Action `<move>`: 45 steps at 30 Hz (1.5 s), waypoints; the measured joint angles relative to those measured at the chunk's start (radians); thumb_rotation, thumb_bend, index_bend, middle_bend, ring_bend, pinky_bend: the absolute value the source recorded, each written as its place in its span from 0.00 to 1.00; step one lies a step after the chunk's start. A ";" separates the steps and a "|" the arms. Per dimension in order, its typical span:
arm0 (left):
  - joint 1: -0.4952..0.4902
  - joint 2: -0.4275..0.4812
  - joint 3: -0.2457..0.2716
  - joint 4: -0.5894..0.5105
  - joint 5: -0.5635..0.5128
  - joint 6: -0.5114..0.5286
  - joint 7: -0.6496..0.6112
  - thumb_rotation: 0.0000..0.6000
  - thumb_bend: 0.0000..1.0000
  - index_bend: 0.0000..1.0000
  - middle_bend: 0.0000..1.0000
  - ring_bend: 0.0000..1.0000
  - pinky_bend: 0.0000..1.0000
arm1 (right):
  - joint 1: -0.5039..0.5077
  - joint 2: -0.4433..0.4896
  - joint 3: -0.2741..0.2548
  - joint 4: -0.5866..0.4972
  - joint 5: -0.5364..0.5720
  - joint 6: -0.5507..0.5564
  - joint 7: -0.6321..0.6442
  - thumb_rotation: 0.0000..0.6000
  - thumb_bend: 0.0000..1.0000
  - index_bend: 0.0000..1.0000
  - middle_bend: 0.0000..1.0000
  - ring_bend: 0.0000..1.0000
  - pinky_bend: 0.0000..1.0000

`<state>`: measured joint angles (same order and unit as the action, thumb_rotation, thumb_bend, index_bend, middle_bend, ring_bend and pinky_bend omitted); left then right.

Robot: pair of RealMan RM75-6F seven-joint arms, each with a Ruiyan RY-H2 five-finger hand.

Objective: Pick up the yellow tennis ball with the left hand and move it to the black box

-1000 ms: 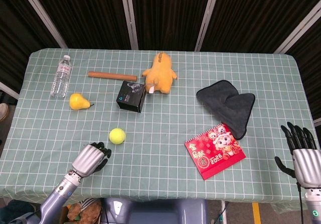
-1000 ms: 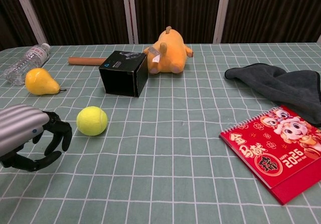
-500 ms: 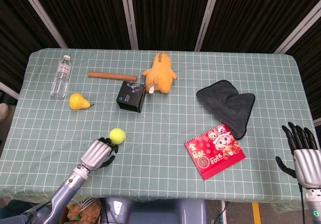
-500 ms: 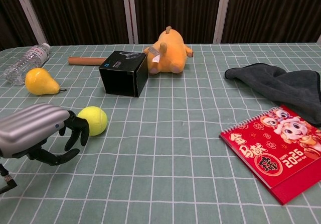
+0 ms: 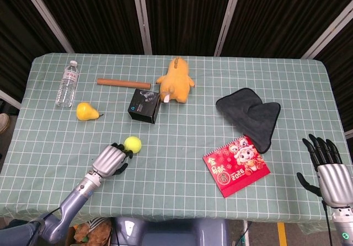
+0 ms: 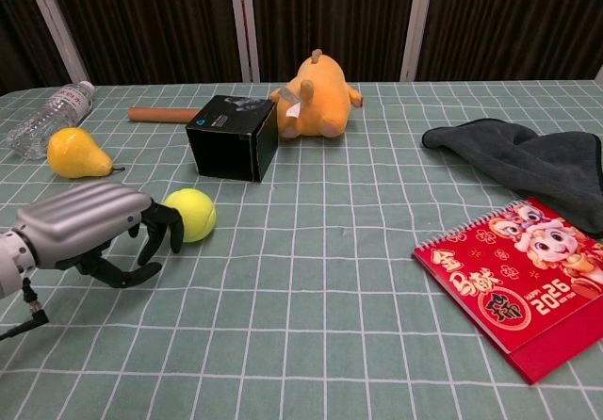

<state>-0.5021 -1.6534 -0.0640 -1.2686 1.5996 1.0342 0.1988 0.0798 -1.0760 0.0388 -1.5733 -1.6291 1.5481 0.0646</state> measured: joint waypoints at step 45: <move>-0.156 -0.058 -0.060 0.094 -0.114 -0.108 0.021 1.00 0.31 0.22 0.34 0.19 0.21 | -0.013 0.016 -0.034 -0.019 -0.058 0.025 0.012 1.00 0.33 0.00 0.00 0.00 0.00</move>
<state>-0.6585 -1.7118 -0.1244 -1.1748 1.4851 0.9257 0.2202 0.0665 -1.0604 0.0046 -1.5921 -1.6867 1.5733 0.0763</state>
